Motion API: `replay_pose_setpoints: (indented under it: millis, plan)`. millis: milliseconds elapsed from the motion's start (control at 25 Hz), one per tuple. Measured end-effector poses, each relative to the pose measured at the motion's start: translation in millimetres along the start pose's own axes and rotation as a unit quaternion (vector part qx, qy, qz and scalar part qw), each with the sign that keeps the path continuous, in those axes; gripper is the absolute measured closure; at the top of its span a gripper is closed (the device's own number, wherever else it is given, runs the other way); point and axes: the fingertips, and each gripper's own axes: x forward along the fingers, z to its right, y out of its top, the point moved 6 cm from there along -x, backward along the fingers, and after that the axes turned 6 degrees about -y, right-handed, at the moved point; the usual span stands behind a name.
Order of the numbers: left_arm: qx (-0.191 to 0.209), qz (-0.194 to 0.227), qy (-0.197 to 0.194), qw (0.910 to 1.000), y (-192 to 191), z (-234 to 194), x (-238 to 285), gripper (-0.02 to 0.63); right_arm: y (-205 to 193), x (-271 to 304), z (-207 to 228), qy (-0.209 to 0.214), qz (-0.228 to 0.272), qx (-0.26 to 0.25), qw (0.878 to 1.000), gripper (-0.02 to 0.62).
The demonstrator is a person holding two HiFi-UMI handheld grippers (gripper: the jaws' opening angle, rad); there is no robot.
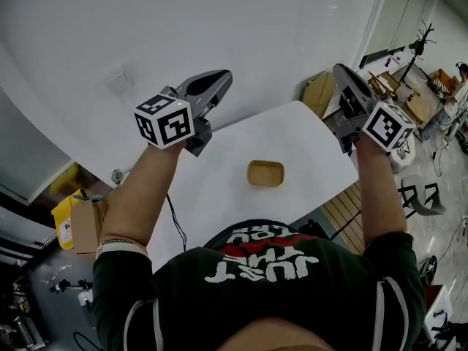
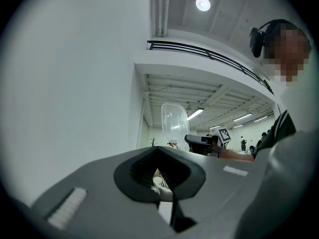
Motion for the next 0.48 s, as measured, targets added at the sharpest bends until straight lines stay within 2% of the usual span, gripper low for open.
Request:
replay_pose_setpoints:
  millis: [480]
  plan:
    - [-0.008,-0.003,-0.003,1.0000,-8.3,-2.8,3.5,0.604,-1.5,2.3,-0.1,-0.001,0.005,-0.017,1.000,0.566]
